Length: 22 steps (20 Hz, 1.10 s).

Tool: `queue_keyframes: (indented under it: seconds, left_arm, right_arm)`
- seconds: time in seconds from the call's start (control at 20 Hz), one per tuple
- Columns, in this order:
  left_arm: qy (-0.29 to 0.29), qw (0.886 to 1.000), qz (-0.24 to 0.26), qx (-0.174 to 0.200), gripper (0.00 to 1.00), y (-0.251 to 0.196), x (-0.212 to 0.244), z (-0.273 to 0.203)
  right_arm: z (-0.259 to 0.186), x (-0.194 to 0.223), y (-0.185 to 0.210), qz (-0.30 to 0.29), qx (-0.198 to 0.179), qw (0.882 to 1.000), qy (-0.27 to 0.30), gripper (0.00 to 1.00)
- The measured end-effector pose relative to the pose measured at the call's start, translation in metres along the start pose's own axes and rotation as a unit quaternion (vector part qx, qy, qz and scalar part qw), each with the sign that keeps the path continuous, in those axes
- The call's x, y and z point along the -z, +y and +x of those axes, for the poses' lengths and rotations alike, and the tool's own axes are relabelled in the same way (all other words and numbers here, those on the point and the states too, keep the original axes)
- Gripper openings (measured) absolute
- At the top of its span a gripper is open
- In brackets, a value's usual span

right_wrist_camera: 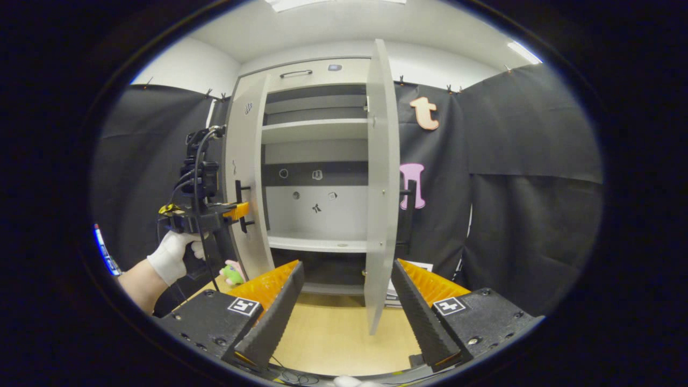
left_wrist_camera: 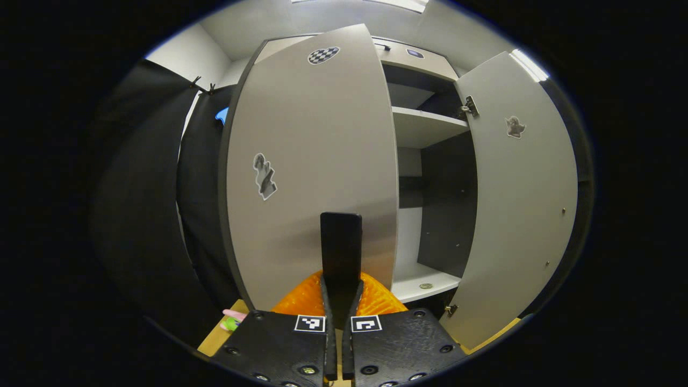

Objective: Open the right door of the double-door shoe cabinet with the right hand, and open the left door with the left hand.

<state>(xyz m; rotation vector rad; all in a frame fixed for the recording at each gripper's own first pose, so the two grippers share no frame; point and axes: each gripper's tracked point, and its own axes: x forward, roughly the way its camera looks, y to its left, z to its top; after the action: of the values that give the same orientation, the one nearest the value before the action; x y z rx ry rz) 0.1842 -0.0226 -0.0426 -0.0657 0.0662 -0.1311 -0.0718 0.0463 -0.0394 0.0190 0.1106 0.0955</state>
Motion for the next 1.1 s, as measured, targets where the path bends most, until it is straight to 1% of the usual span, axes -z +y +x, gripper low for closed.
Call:
queue_keyframes:
  seconds: [0.2, 0.25, 0.3, 0.45, 0.75, 0.85, 1.1]
  left_arm:
    - [-0.001, 1.000, -0.004, -0.007, 0.03, 0.018, 0.000, -0.026]
    - [-0.003, 1.000, 0.004, -0.013, 0.00, 0.023, 0.000, -0.031]
    - [-0.007, 1.000, 0.011, -0.018, 0.03, 0.030, 0.000, -0.036]
    - [-0.010, 1.000, 0.014, -0.025, 0.02, 0.046, 0.003, -0.049]
    - [-0.010, 0.999, 0.014, -0.036, 0.02, 0.066, 0.004, -0.063]
    - [-0.010, 0.999, 0.012, -0.040, 0.00, 0.073, 0.004, -0.068]
    - [-0.006, 0.999, 0.017, -0.051, 0.00, 0.094, 0.005, -0.076]
  right_arm:
    - [0.000, 0.005, 0.016, -0.003, -0.022, 1.000, 0.003, 1.00]
    - [0.001, 0.005, 0.021, -0.003, -0.029, 1.000, 0.004, 1.00]
    - [0.003, 0.006, 0.024, -0.004, -0.033, 0.999, 0.005, 1.00]
    - [0.007, 0.009, 0.035, -0.006, -0.050, 0.999, 0.009, 1.00]
    - [0.015, 0.011, 0.048, -0.005, -0.067, 0.998, 0.011, 1.00]
    - [0.022, 0.010, 0.053, -0.007, -0.072, 0.997, 0.011, 1.00]
    - [0.031, 0.012, 0.066, -0.008, -0.090, 0.996, 0.016, 1.00]
